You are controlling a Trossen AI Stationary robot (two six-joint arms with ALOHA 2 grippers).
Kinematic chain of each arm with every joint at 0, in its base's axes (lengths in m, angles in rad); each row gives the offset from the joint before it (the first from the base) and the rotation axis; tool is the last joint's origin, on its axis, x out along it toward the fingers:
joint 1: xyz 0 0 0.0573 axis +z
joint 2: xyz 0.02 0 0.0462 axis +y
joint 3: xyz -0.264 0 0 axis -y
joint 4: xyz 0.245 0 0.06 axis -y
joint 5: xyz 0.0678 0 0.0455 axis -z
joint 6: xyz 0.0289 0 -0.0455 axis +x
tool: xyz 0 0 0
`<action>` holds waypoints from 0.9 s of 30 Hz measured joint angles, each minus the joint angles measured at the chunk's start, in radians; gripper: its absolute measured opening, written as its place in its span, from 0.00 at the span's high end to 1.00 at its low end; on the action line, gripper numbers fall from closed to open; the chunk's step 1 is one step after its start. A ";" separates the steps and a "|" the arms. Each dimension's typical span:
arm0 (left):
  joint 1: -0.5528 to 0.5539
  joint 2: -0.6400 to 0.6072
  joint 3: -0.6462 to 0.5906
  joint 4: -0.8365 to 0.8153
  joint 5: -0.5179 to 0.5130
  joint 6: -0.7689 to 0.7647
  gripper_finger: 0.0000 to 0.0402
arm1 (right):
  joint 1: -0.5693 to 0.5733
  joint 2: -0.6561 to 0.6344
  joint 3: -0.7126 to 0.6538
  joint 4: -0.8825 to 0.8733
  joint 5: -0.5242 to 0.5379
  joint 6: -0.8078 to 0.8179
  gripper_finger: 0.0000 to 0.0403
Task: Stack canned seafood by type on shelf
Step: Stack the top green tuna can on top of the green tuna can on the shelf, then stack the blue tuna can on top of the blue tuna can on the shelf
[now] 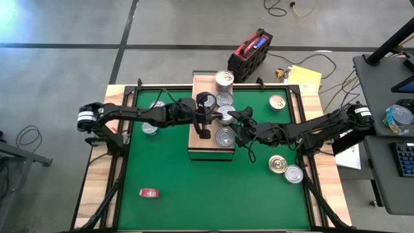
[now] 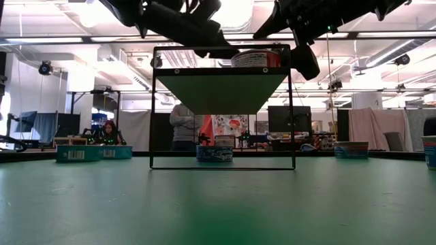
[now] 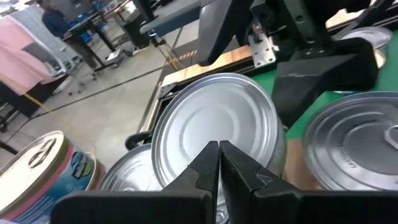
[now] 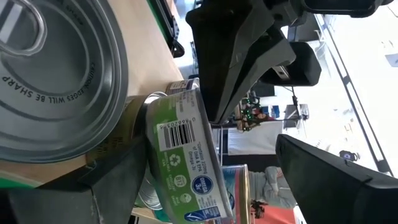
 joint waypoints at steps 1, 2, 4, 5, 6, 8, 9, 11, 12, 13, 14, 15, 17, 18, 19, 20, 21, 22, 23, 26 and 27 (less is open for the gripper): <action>0.000 0.000 0.000 -0.001 -0.010 0.000 1.00 | 0.000 0.000 0.000 0.000 0.000 0.000 0.15; 0.000 0.000 0.000 -0.003 -0.019 0.000 1.00 | 0.000 0.000 0.000 0.000 0.000 0.000 0.15; 0.001 0.000 0.000 -0.003 -0.024 0.000 1.00 | 0.000 0.000 0.000 0.000 0.000 -0.002 0.15; 0.001 -0.001 0.000 -0.004 -0.026 0.000 1.00 | 0.000 0.000 0.000 0.000 0.000 -0.003 0.14; 0.001 -0.001 0.000 -0.004 -0.026 0.000 1.00 | 0.000 0.000 0.000 0.000 0.000 -0.004 0.14; 0.001 -0.003 0.000 -0.004 -0.027 0.000 1.00 | 0.000 0.000 0.000 0.000 0.000 0.002 0.14; 0.001 -0.003 0.000 -0.003 -0.028 0.000 1.00 | 0.000 0.000 0.000 0.000 0.000 0.004 0.15; 0.000 -0.003 0.001 -0.003 -0.038 0.000 1.00 | 0.000 0.000 0.000 0.000 0.000 0.004 0.15; 0.000 -0.003 0.005 -0.012 -0.051 0.000 1.00 | 0.000 0.000 0.000 0.000 0.000 0.004 0.15; 0.000 -0.003 0.014 -0.026 -0.066 0.000 1.00 | 0.000 0.000 0.000 0.000 0.001 0.005 0.16; 0.001 -0.003 0.022 -0.040 -0.078 0.000 1.00 | 0.000 0.000 0.001 -0.001 0.002 0.008 0.16; 0.001 -0.003 0.032 -0.058 -0.079 0.000 1.00 | 0.000 0.000 0.002 -0.002 0.003 0.011 0.16; 0.001 -0.004 0.053 -0.097 -0.079 0.000 1.00 | 0.000 0.000 0.002 -0.003 0.003 0.011 0.16; 0.001 -0.004 0.063 -0.114 -0.079 0.000 1.00 | 0.000 0.000 0.003 -0.008 0.003 0.011 0.16; 0.000 -0.003 0.074 -0.127 -0.079 0.000 1.00 | 0.000 0.000 0.003 -0.018 0.003 0.014 0.15; 0.000 -0.004 0.082 -0.135 -0.078 0.000 1.00 | 0.000 0.000 0.003 -0.031 0.003 0.023 0.15; 0.000 -0.005 0.085 -0.137 -0.078 0.003 1.00 | 0.000 0.000 0.003 -0.047 0.003 0.040 0.14; 0.000 -0.005 0.085 -0.141 -0.078 0.007 1.00 | 0.000 0.000 0.003 -0.064 0.003 0.059 0.14; 0.000 -0.005 0.085 -0.144 -0.078 0.008 1.00 | 0.000 0.000 0.003 -0.084 0.004 0.076 0.13; 0.000 -0.005 0.085 -0.144 -0.077 0.008 1.00 | 0.001 0.001 0.003 -0.107 0.030 0.112 0.13; 0.000 -0.005 0.085 -0.142 -0.077 0.008 1.00 | 0.000 0.001 0.003 -0.101 0.031 0.112 0.12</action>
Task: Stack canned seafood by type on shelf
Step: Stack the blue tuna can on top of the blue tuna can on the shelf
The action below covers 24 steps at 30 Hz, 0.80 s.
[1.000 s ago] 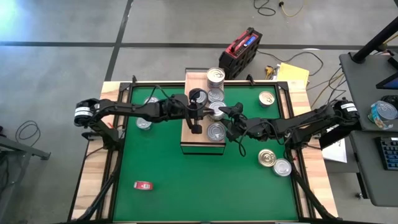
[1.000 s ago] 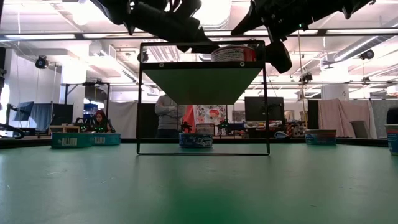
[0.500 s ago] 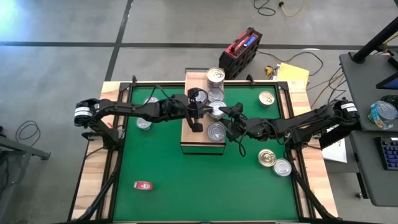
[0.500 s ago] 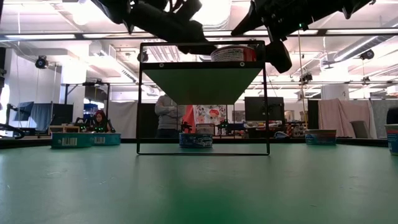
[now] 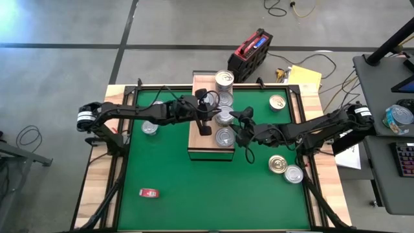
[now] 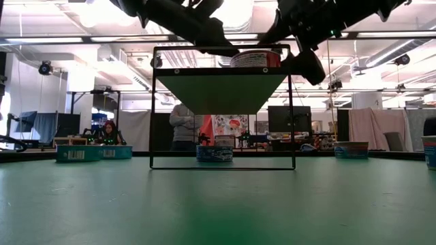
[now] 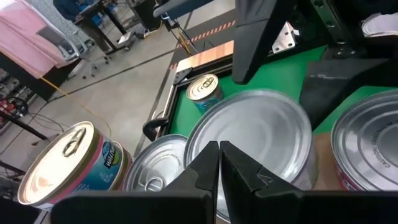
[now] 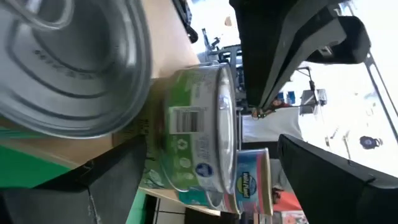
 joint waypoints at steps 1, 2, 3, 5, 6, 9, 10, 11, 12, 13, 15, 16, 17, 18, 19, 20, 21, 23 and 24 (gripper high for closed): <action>0.000 0.000 0.000 0.003 0.000 0.000 1.00 | 0.000 0.000 0.000 0.005 0.004 -0.003 0.12; 0.000 0.000 0.000 0.005 0.000 0.000 1.00 | 0.000 0.000 0.002 0.005 0.005 -0.009 0.12; 0.000 0.000 0.000 0.005 0.000 0.000 1.00 | 0.000 0.000 0.003 0.005 0.006 -0.013 0.12; 0.000 0.000 0.000 0.009 0.000 0.000 1.00 | 0.000 0.000 0.004 0.004 0.017 -0.014 0.12; 0.000 0.000 0.000 0.010 0.000 0.000 1.00 | 0.001 0.000 0.004 0.000 0.026 -0.012 0.12; -0.001 0.000 0.000 0.006 0.000 -0.002 1.00 | 0.011 0.000 0.004 -0.006 0.078 -0.002 0.12; -0.001 0.000 0.000 0.006 0.001 -0.003 1.00 | 0.018 0.000 0.004 -0.005 0.102 -0.002 0.12; -0.002 0.000 0.000 0.007 0.001 -0.004 1.00 | 0.025 -0.001 0.004 -0.004 0.127 -0.002 0.12; -0.002 0.000 0.000 0.007 0.001 -0.004 1.00 | 0.033 -0.001 0.004 -0.004 0.154 -0.002 0.12; -0.002 0.000 0.000 0.006 0.001 -0.004 1.00 | 0.041 -0.001 0.004 -0.004 0.183 0.002 0.12; -0.002 0.000 0.000 0.005 0.001 -0.004 1.00 | 0.058 -0.001 0.004 -0.004 0.267 0.009 0.12; -0.002 0.000 0.000 0.005 0.001 -0.004 1.00 | 0.066 -0.002 0.004 -0.004 0.314 0.012 0.12; -0.003 0.000 0.000 0.004 0.001 -0.002 1.00 | 0.074 -0.003 0.004 -0.004 0.359 0.012 0.12; -0.003 -0.003 0.000 -0.002 0.001 0.000 1.00 | 0.082 -0.003 0.004 -0.004 0.402 0.012 0.12; -0.004 -0.007 0.000 -0.015 0.001 0.005 1.00 | 0.091 -0.003 0.004 -0.004 0.441 0.011 0.12; -0.005 -0.014 -0.001 -0.028 0.000 0.010 1.00 | 0.099 -0.003 0.004 -0.004 0.472 0.011 0.12; -0.005 -0.021 -0.001 -0.045 0.000 0.012 1.00 | 0.107 -0.004 0.004 -0.004 0.495 0.011 0.13; -0.005 -0.034 -0.001 -0.074 0.000 0.013 1.00 | 0.120 -0.005 0.004 -0.004 0.526 0.011 0.12; -0.005 -0.040 -0.001 -0.092 0.000 0.014 1.00 | 0.126 -0.005 0.004 -0.004 0.539 0.011 0.12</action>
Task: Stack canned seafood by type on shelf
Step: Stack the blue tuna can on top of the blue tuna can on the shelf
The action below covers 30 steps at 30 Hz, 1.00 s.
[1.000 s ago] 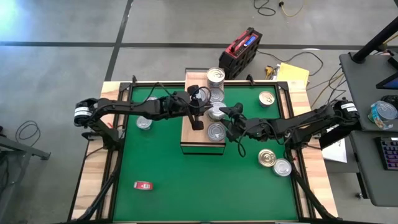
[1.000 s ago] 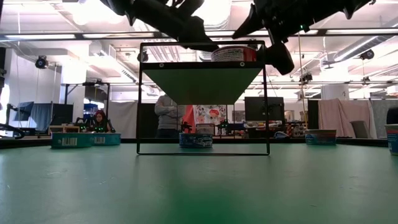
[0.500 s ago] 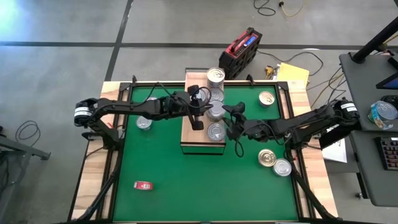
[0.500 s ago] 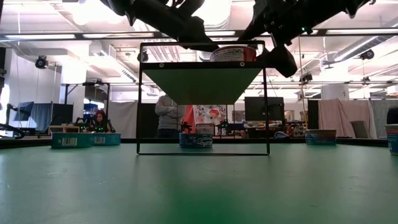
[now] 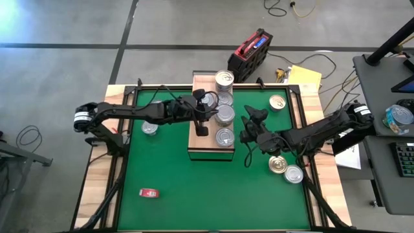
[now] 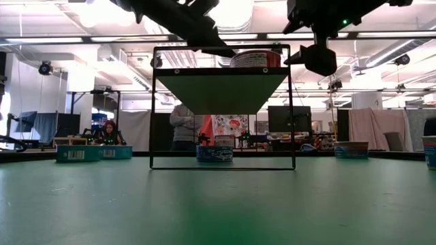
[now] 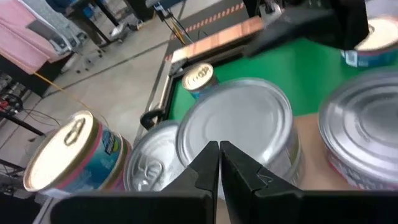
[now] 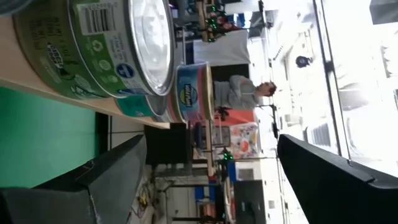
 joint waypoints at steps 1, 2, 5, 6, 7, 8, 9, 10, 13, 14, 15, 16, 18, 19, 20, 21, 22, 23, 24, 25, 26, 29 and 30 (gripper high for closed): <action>0.000 -0.003 0.000 -0.014 0.000 0.000 1.00 | 0.004 0.000 0.000 0.000 0.008 0.000 0.12; 0.000 -0.005 0.000 -0.024 0.000 0.001 1.00 | 0.007 -0.003 0.000 0.000 0.009 0.002 0.12; 0.001 -0.006 0.000 -0.033 0.000 0.011 1.00 | 0.010 -0.005 0.000 0.001 0.008 0.015 0.13; 0.002 -0.006 0.000 -0.041 -0.001 0.016 1.00 | 0.010 -0.005 0.000 0.000 0.008 0.020 0.13; 0.003 -0.006 0.000 -0.055 -0.001 0.021 1.00 | 0.010 -0.005 0.000 0.000 0.007 0.026 0.13; 0.003 -0.006 0.000 -0.061 -0.001 0.022 1.00 | 0.010 -0.005 0.000 0.000 0.007 0.033 0.14; 0.003 -0.006 0.000 -0.062 -0.001 0.021 1.00 | 0.010 -0.005 0.000 0.001 0.007 0.039 0.14; 0.003 -0.006 0.000 -0.063 -0.001 0.019 1.00 | 0.010 -0.005 0.000 0.000 0.007 0.040 0.15; 0.003 -0.008 0.000 -0.069 -0.003 0.018 1.00 | 0.010 -0.005 -0.001 0.001 0.006 0.040 0.16; 0.003 -0.010 0.000 -0.080 -0.011 0.018 1.00 | 0.010 -0.005 -0.001 0.001 0.005 0.040 0.17; 0.002 -0.013 0.000 -0.084 -0.026 0.017 1.00 | 0.010 -0.005 -0.001 0.000 0.005 0.040 0.17; 0.002 -0.016 0.000 -0.084 -0.042 0.017 1.00 | 0.010 -0.005 -0.001 0.000 0.005 0.039 0.18; 0.002 -0.022 0.000 -0.084 -0.061 0.017 1.00 | 0.010 -0.005 -0.001 0.001 0.005 0.040 0.19; 0.003 -0.027 0.000 -0.087 -0.066 0.016 1.00 | 0.010 -0.005 -0.001 0.000 0.005 0.041 0.19; 0.003 -0.031 0.000 -0.098 -0.067 0.016 1.00 | 0.010 -0.005 -0.001 0.000 0.005 0.042 0.20; 0.003 -0.034 0.000 -0.114 -0.068 0.016 1.00 | 0.010 -0.005 -0.001 0.000 0.005 0.045 0.20; 0.003 -0.036 0.000 -0.129 -0.071 0.012 1.00 | 0.010 -0.005 -0.001 0.000 0.005 0.046 0.20; 0.003 -0.037 0.000 -0.148 -0.076 0.003 1.00 | 0.010 -0.005 -0.001 0.000 0.005 0.047 0.21; 0.002 -0.037 0.000 -0.166 -0.079 -0.007 1.00 | 0.010 -0.005 -0.001 0.000 0.005 0.052 0.21; 0.002 -0.037 0.000 -0.178 -0.079 -0.019 1.00 | 0.010 -0.005 -0.001 0.000 0.005 0.061 0.21; 0.002 -0.038 0.000 -0.191 -0.079 -0.029 1.00 | 0.009 -0.005 -0.001 0.000 0.005 0.064 0.22; -0.011 -0.040 0.000 -0.211 -0.080 -0.051 1.00 | 0.008 -0.005 -0.001 0.000 0.015 0.098 0.24; -0.019 -0.044 0.000 -0.214 -0.080 -0.053 1.00 | 0.008 -0.005 -0.001 0.000 0.035 0.125 0.24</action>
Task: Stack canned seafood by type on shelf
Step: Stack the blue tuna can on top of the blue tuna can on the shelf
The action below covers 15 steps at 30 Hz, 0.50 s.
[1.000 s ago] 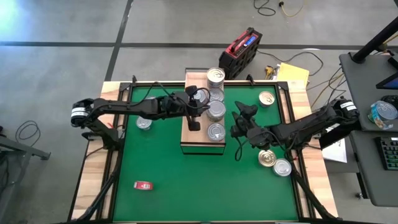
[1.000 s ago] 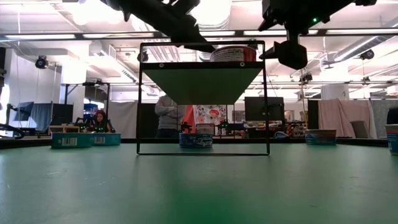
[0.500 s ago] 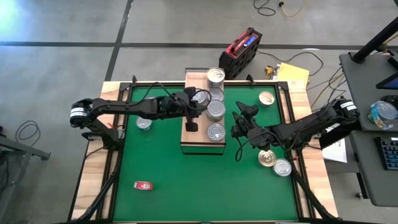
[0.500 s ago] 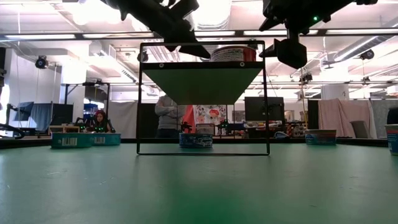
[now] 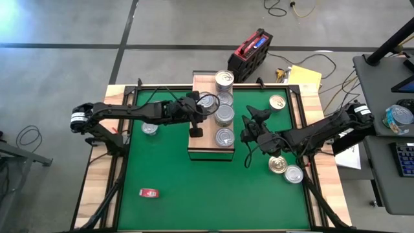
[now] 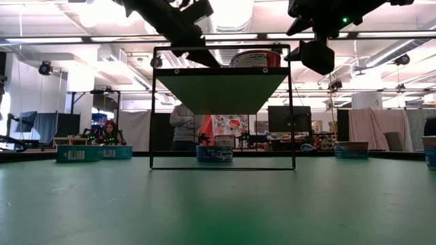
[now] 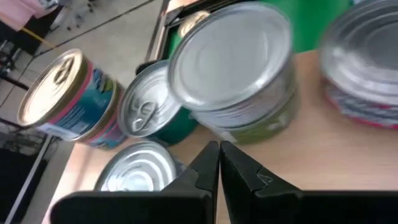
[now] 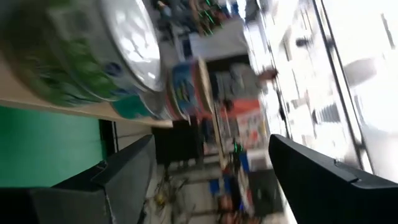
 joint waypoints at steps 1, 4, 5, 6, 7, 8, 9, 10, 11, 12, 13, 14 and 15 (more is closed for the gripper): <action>-0.010 -0.004 0.000 -0.003 0.000 0.000 1.00 | 0.000 0.000 0.000 0.000 0.031 0.034 0.25; -0.036 -0.018 0.000 -0.003 0.003 0.003 1.00 | 0.000 -0.006 -0.001 0.000 0.139 0.126 0.28; -0.043 -0.022 0.000 -0.007 0.003 0.003 1.00 | -0.001 -0.009 -0.001 0.000 0.161 0.146 0.29; -0.049 -0.025 0.000 -0.015 0.002 0.004 1.00 | -0.001 -0.011 -0.001 0.000 0.178 0.166 0.30; -0.055 -0.030 0.000 -0.024 0.002 0.004 1.00 | -0.001 -0.014 -0.001 0.000 0.190 0.184 0.31; -0.060 -0.034 0.000 -0.034 0.002 0.003 1.00 | -0.001 -0.018 -0.001 -0.001 0.194 0.199 0.32; -0.065 -0.038 0.000 -0.048 0.002 0.002 1.00 | -0.001 -0.021 -0.001 0.000 0.202 0.214 0.33; -0.071 -0.039 0.000 -0.056 0.002 0.001 1.00 | -0.001 -0.025 -0.003 0.000 0.205 0.231 0.34; -0.076 -0.042 0.000 -0.062 0.002 0.001 1.00 | -0.001 -0.029 -0.004 -0.001 0.207 0.242 0.35; -0.081 -0.042 0.000 -0.075 0.002 0.000 1.00 | -0.001 -0.034 -0.006 -0.001 0.207 0.258 0.37; -0.085 -0.043 0.000 -0.090 0.003 -0.003 1.00 | -0.001 -0.038 -0.008 -0.001 0.207 0.270 0.38; -0.089 -0.043 0.000 -0.101 0.003 -0.005 1.00 | -0.001 -0.044 -0.010 -0.001 0.206 0.282 0.39; -0.093 -0.045 0.000 -0.116 0.003 -0.008 1.00 | -0.001 -0.049 -0.013 -0.003 0.207 0.293 0.41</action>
